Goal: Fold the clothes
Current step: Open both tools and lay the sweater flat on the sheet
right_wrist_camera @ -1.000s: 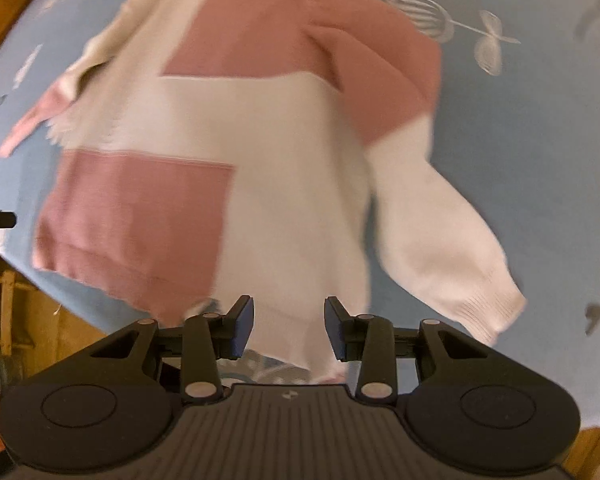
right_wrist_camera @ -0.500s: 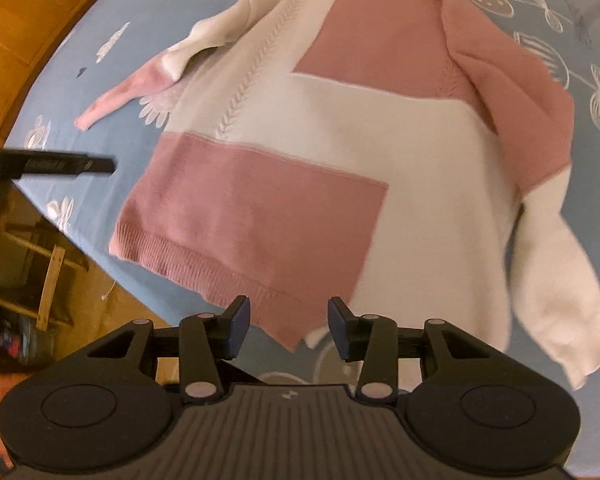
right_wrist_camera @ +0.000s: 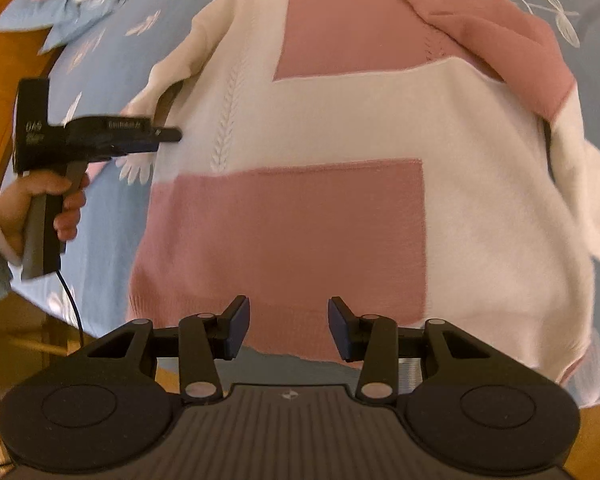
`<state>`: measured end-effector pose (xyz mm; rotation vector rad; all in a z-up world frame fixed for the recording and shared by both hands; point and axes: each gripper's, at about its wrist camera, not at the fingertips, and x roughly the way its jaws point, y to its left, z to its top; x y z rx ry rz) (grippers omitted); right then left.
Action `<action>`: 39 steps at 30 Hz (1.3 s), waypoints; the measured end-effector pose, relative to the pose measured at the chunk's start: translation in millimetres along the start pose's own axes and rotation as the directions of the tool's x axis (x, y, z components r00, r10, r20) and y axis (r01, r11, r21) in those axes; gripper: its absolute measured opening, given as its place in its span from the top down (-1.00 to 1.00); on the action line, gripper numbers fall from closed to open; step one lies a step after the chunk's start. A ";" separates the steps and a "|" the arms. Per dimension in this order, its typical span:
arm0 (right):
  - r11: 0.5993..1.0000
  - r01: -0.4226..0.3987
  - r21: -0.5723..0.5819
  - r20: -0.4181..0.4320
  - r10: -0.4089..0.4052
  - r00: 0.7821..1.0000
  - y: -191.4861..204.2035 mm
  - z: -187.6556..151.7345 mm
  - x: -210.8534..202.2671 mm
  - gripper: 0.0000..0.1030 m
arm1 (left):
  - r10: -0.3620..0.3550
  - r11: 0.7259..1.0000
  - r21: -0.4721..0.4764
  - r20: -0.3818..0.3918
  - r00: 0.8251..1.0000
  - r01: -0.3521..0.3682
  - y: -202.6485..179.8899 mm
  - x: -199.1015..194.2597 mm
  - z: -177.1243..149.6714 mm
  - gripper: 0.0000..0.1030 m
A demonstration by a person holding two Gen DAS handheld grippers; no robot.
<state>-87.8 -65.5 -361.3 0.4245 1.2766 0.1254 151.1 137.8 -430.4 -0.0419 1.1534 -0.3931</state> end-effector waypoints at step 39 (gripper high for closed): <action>0.996 0.049 0.074 0.130 -0.058 0.990 -86.1 7.9 19.0 0.04 | 0.054 0.999 0.003 -0.003 0.999 -0.054 -60.5 -51.1 -129.5 0.25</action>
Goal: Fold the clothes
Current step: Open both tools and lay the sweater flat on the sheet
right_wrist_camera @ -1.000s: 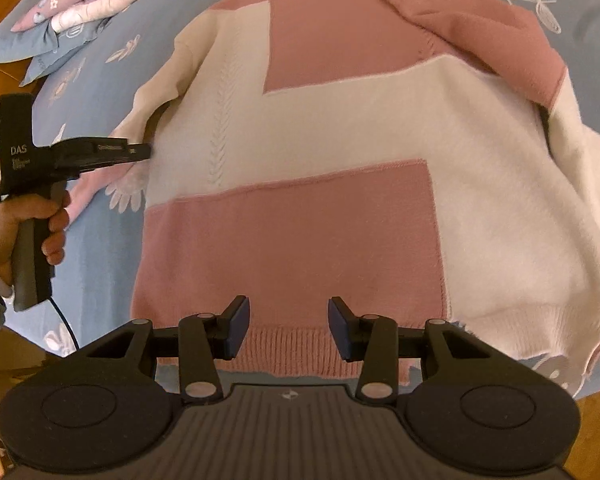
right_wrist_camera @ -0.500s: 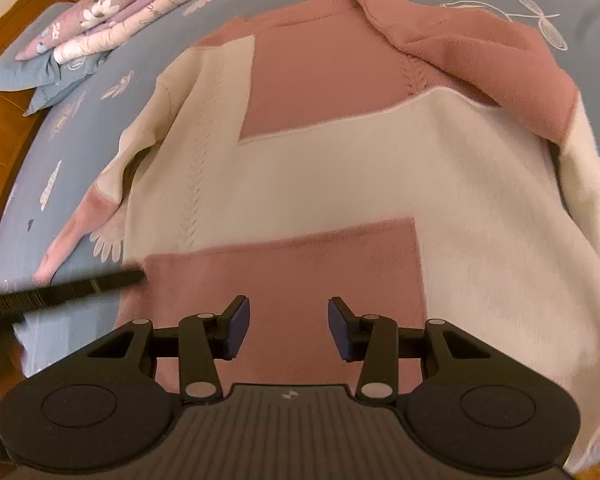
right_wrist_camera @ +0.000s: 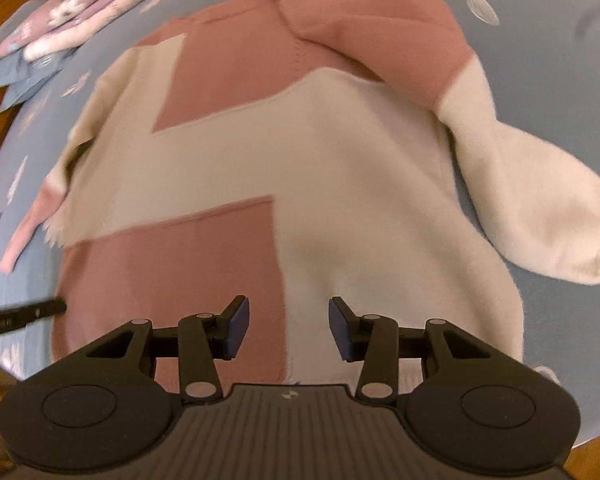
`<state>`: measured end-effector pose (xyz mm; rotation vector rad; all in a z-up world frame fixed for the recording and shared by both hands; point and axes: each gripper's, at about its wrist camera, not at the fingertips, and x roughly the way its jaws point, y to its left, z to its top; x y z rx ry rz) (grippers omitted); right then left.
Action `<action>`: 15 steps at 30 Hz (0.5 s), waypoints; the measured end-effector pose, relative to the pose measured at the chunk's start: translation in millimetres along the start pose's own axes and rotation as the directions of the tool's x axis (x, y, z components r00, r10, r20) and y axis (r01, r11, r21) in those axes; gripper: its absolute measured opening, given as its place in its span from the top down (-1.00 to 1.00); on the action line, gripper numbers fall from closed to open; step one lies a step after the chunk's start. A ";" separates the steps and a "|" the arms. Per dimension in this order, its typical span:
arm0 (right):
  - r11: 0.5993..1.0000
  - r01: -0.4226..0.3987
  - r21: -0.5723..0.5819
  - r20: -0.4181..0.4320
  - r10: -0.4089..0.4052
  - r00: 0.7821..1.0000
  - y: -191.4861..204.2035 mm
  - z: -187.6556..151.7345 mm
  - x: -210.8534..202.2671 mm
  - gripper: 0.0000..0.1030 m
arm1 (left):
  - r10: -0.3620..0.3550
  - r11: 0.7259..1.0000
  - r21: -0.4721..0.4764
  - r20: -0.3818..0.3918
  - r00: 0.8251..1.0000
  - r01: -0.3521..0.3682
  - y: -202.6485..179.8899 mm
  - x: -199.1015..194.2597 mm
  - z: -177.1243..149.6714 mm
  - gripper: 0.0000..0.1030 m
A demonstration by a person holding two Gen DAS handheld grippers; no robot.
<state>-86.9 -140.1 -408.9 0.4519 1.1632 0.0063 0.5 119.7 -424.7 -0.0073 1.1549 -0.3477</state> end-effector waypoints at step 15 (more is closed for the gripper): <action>0.821 -0.044 -0.569 -0.077 0.000 0.997 71.9 -44.3 -6.2 -0.06 | 0.036 0.994 0.108 -0.030 0.999 -0.033 -28.3 -18.5 -38.0 0.16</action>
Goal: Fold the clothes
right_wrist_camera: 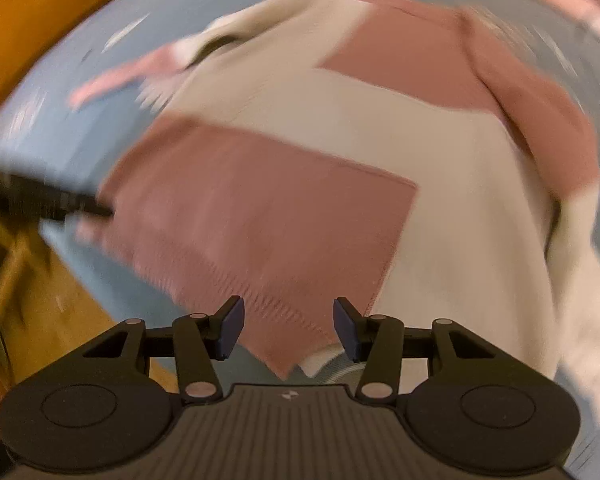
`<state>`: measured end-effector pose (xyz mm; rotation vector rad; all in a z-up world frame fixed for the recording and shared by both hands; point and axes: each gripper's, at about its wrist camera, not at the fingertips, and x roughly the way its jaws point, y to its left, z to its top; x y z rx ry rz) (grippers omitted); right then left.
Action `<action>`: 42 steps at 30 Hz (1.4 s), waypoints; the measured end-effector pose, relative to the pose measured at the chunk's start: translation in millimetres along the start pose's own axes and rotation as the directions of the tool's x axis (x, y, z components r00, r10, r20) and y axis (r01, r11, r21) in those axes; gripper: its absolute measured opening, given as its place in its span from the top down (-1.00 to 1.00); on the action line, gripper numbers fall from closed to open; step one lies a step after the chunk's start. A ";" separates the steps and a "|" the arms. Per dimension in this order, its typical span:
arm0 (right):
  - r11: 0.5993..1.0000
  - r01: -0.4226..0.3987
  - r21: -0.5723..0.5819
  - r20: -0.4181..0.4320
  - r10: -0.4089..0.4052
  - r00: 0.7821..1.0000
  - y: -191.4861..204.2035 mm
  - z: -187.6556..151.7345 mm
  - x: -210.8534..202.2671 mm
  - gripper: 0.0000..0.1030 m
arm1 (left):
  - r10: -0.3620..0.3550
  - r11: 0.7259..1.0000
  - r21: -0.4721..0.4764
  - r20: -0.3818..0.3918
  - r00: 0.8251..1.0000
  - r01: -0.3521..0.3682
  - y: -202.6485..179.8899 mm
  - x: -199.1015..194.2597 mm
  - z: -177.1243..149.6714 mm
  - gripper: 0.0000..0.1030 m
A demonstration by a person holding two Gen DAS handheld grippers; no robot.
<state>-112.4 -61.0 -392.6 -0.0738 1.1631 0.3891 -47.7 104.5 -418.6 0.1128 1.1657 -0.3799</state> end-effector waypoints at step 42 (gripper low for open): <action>0.641 0.032 -0.767 -0.019 -0.073 0.997 49.6 -19.6 34.5 0.95 | -0.184 0.882 0.459 0.116 0.976 0.112 -68.3 22.6 44.5 0.71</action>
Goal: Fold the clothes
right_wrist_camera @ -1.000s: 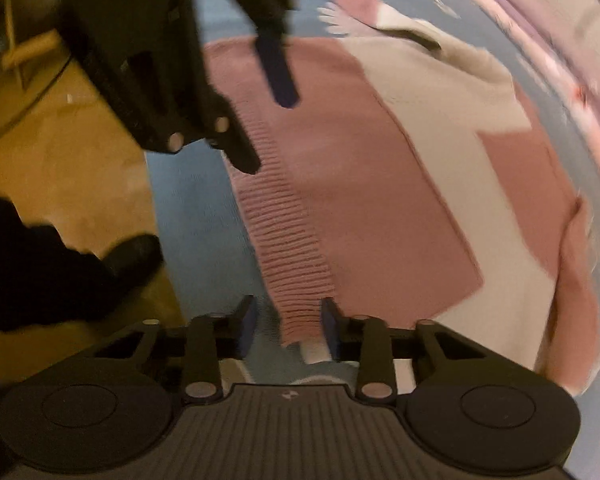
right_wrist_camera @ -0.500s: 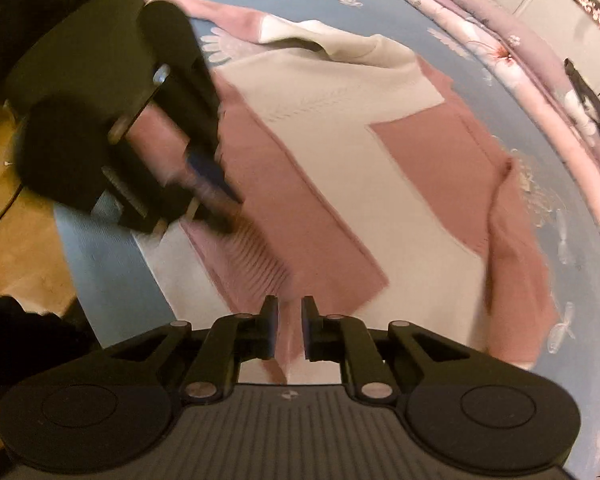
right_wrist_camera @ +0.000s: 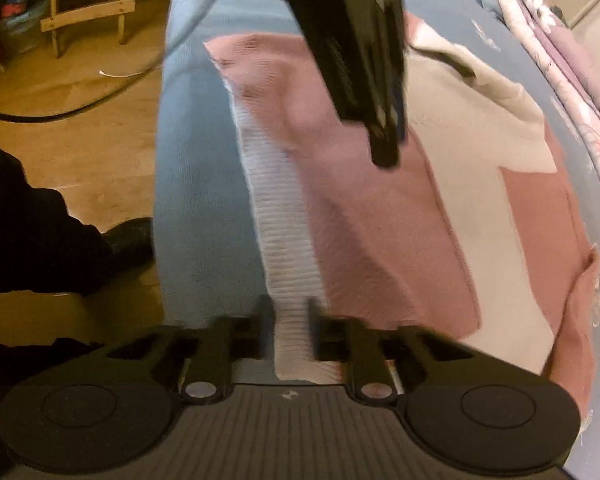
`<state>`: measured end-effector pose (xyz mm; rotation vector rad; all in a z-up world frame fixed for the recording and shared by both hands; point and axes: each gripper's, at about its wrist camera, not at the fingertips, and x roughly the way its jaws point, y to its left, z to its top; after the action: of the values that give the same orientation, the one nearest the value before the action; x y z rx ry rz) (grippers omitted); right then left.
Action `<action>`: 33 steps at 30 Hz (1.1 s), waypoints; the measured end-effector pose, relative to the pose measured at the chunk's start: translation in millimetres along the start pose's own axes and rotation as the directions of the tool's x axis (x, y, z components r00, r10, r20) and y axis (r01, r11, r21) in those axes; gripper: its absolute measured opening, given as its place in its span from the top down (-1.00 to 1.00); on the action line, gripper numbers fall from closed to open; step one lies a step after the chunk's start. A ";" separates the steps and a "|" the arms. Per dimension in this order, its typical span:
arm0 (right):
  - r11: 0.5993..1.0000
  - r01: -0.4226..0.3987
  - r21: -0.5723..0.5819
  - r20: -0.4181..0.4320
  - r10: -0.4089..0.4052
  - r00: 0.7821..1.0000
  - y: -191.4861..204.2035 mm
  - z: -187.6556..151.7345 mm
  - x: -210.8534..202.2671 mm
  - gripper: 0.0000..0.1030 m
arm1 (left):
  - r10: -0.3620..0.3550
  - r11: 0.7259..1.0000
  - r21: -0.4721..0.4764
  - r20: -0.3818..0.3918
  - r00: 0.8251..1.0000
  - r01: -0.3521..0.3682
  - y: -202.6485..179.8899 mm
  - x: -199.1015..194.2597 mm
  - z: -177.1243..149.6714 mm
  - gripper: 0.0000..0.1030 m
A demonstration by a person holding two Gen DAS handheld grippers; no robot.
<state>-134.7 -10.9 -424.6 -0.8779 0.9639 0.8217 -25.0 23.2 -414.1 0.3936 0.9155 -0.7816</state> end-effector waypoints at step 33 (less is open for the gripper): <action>0.989 -0.036 -0.142 -0.006 0.035 0.999 17.7 34.7 -9.0 0.95 | -0.058 0.991 0.114 -0.096 0.994 0.069 -16.2 -32.0 -55.0 0.31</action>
<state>-141.8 25.7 -410.0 -0.9875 0.9347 0.9283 -79.4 59.7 -418.6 0.5090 0.9753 -0.8837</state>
